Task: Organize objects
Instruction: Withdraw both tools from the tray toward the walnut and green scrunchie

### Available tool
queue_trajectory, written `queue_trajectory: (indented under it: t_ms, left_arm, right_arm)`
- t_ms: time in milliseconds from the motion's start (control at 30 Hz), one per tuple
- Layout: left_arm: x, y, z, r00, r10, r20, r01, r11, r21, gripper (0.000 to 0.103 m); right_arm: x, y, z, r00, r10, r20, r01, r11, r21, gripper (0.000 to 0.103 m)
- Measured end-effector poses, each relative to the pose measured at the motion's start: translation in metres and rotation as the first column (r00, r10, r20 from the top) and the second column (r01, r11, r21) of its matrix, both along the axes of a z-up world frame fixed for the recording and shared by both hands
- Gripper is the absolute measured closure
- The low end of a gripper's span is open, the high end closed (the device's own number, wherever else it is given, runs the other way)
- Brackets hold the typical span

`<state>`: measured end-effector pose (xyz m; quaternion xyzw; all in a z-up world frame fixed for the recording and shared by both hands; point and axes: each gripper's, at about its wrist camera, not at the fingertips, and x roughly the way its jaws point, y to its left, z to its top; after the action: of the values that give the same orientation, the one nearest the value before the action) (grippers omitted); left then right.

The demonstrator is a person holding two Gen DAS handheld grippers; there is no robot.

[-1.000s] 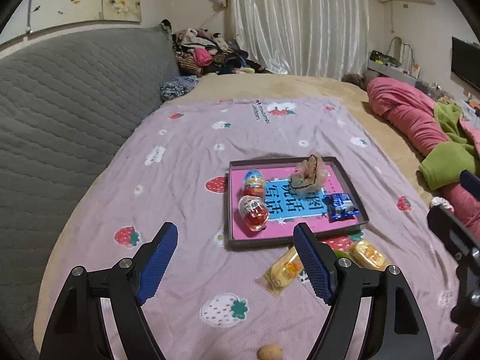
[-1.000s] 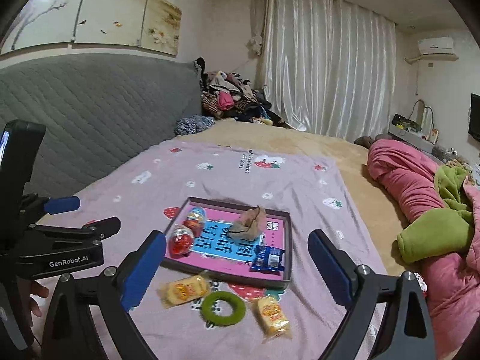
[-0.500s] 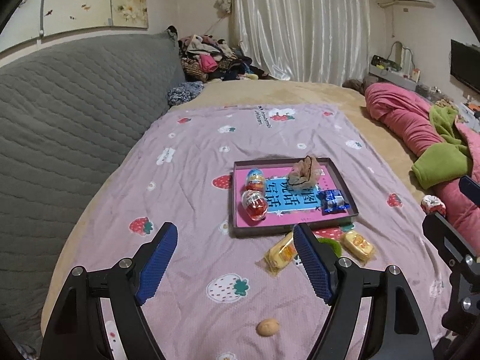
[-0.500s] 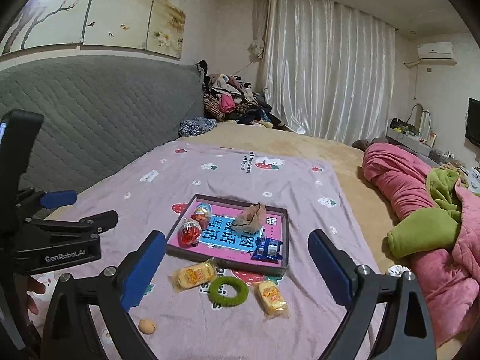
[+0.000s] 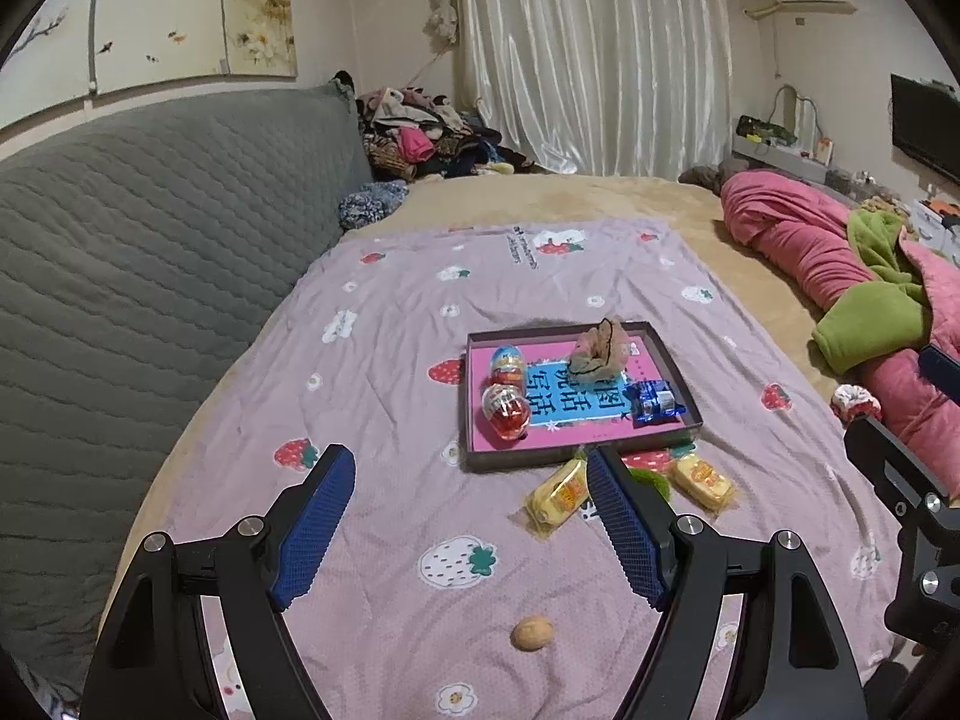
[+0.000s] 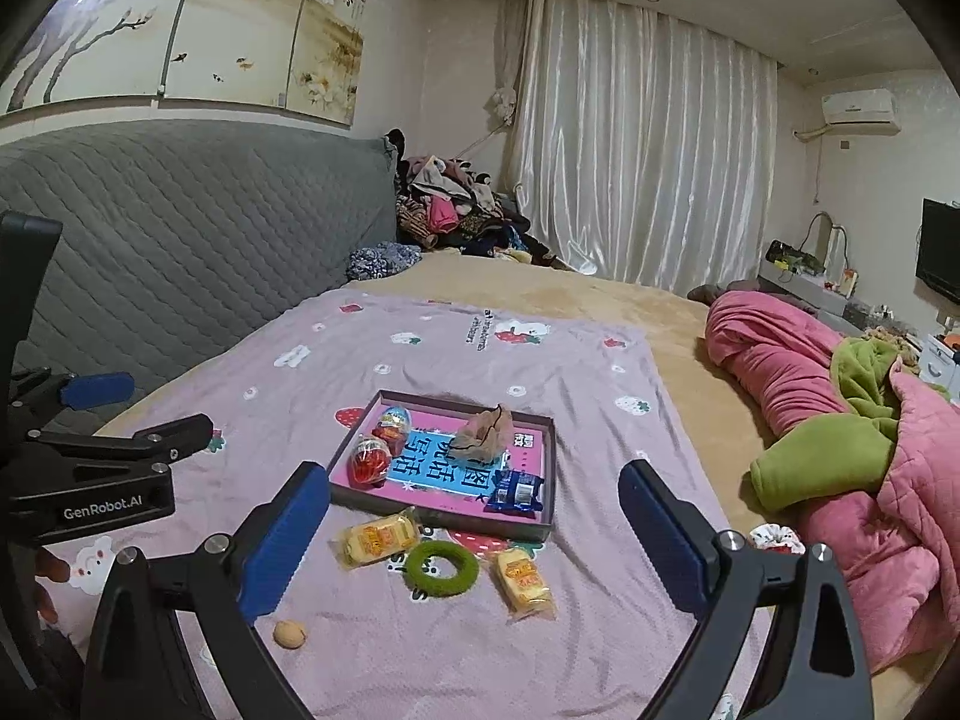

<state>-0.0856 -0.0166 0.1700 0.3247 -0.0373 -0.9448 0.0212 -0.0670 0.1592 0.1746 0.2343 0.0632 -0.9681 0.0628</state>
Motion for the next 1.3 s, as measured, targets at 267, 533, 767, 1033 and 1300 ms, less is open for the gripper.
queue_trajectory:
  t_ms: [267,533,767,1033,1300]
  left_arm:
    - [0.008,0.001,-0.003,1.0,-0.001,0.003,0.001,1.0,-0.013,0.022]
    - [0.012,0.005,-0.021,0.999,-0.007,0.034,0.008,1.0,-0.026,0.022]
    - [0.016,0.008,-0.041,0.997,-0.021,0.073,0.023,0.999,-0.029,0.022]
    - [0.017,0.004,-0.07,0.992,-0.014,0.127,0.016,1.0,-0.016,0.022]
    - [0.02,0.002,-0.08,0.989,-0.018,0.147,0.021,1.0,-0.018,0.022]
  right_arm:
    - [0.006,0.002,-0.007,1.0,0.013,0.016,-0.013,1.0,0.003,0.004]
    - [0.012,0.01,-0.022,0.999,0.013,0.036,-0.012,1.0,-0.026,0.002]
    - [0.014,0.009,-0.037,0.997,0.024,0.073,-0.022,0.999,-0.029,0.002]
    - [0.016,0.003,-0.054,0.994,0.043,0.104,-0.043,0.999,-0.008,0.002]
    - [0.014,-0.001,-0.068,0.989,0.052,0.138,-0.055,0.998,0.013,0.002]
